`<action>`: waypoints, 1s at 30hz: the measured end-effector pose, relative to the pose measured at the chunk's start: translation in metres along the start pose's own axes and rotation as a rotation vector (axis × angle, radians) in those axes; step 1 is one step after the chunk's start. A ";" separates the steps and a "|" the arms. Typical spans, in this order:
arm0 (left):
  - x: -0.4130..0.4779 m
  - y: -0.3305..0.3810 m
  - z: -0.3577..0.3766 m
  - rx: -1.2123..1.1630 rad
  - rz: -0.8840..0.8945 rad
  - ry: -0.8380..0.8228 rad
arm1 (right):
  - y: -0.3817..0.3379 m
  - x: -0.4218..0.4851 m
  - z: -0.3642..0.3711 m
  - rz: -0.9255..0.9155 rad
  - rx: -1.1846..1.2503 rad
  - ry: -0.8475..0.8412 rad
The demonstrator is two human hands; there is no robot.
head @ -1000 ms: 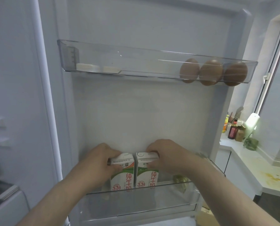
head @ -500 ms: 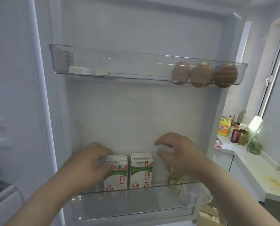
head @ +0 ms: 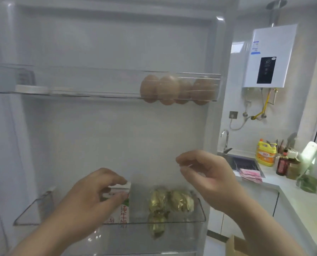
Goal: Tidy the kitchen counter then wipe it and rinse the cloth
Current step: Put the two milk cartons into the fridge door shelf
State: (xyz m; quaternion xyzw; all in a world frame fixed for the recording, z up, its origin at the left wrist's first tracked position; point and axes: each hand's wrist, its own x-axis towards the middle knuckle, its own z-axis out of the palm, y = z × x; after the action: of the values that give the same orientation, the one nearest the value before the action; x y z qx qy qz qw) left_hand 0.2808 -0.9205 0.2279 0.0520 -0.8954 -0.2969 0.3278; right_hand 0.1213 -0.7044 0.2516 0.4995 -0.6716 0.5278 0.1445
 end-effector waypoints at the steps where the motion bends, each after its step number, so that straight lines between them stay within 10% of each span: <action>1: 0.000 0.009 0.010 -0.009 -0.001 0.022 | 0.005 -0.002 -0.012 -0.029 0.023 0.020; 30: -0.060 0.170 0.091 0.320 -0.293 0.218 | 0.075 0.007 -0.100 0.033 0.509 -0.137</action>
State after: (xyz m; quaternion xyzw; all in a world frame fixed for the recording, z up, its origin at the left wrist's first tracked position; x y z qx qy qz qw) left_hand 0.2884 -0.7189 0.2347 0.2644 -0.8732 -0.1882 0.3636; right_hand 0.0229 -0.6272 0.2543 0.5433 -0.5334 0.6471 -0.0401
